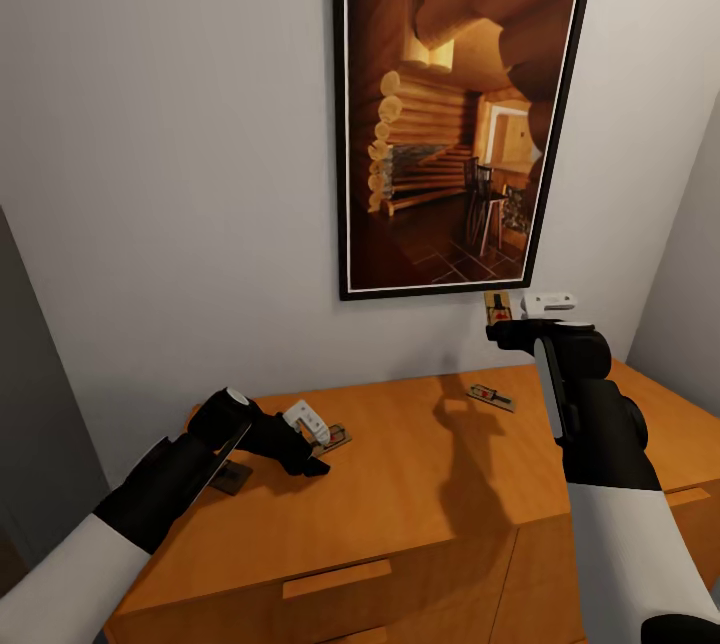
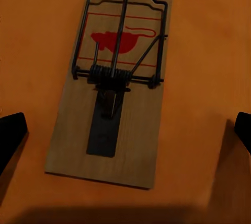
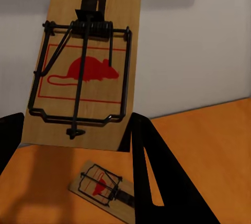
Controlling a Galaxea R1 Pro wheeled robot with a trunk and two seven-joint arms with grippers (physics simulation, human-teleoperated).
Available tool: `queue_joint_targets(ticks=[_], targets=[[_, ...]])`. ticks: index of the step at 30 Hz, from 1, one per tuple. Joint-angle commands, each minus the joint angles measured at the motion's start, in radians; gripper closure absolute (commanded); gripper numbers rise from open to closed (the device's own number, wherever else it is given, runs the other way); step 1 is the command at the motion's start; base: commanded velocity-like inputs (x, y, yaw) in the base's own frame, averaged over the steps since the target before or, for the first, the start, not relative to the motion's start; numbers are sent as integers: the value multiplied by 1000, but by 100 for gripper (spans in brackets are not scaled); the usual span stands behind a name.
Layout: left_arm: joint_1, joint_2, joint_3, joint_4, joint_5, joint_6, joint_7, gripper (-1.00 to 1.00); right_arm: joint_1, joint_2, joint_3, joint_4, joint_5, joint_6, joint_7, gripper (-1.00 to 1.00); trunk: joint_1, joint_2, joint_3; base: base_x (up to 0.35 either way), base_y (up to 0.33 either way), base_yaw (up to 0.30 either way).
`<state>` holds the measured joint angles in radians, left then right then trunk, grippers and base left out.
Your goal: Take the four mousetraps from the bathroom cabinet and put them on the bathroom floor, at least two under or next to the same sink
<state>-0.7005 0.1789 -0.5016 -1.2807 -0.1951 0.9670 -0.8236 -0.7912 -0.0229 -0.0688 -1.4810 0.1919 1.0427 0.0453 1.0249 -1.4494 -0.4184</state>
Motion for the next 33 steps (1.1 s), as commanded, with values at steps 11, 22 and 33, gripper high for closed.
queue_joint_targets(ticks=[11, 22, 33], targets=[[-1, 2, 1, 50, -24, 2, -9, -100, -1, 0, 0, -1, 3, 5, 5, 100, 0, -1, -1, 0, 0, 0], [-1, 2, 11, 52, -20, 0, -7, -100, -2, 0, 0, -1, 3, 5, 5, 100, 0, -1, -1, 0, 0, 0], [-1, 6, 14, 53, -16, -1, -5, -100, -1, 0, 0, -1, 3, 5, 5, 100, 0, -1, -1, 0, 0, 0]])
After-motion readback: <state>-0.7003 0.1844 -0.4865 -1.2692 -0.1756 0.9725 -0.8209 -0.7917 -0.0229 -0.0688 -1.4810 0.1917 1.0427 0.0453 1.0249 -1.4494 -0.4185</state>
